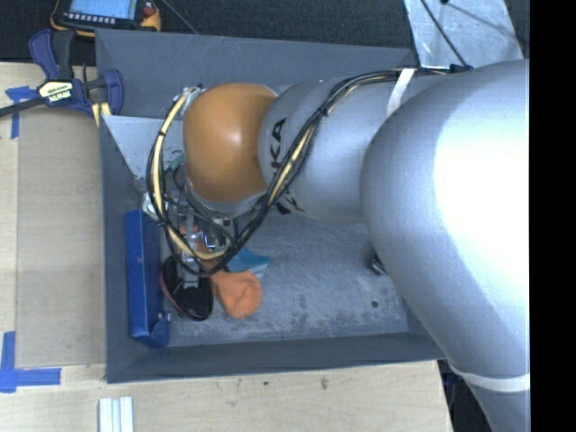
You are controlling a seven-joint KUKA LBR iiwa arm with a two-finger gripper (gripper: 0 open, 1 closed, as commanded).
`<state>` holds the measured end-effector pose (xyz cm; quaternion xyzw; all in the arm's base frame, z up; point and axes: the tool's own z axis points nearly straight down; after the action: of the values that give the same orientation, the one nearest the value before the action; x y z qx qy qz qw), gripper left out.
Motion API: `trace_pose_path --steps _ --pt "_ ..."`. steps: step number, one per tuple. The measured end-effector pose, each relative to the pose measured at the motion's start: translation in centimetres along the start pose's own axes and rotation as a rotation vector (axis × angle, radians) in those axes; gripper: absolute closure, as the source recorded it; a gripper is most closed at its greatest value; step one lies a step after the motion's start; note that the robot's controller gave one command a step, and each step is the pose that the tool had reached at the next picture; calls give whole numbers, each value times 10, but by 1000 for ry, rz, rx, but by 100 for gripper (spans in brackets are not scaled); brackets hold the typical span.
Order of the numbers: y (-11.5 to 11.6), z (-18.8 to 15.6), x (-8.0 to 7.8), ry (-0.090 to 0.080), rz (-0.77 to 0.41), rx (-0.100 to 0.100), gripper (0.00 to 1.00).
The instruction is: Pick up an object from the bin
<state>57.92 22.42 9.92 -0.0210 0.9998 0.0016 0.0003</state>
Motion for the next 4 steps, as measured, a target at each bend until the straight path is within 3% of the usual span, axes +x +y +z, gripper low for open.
trace_pose_path --steps 1,2,3,4 --pt "-15 -14 8 -3 -174 0 0" --pt "-41 -29 2 -4 -362 2 0" --pt "-22 5 31 -1 -152 10 0" --pt "-48 27 15 -7 -303 1 100"
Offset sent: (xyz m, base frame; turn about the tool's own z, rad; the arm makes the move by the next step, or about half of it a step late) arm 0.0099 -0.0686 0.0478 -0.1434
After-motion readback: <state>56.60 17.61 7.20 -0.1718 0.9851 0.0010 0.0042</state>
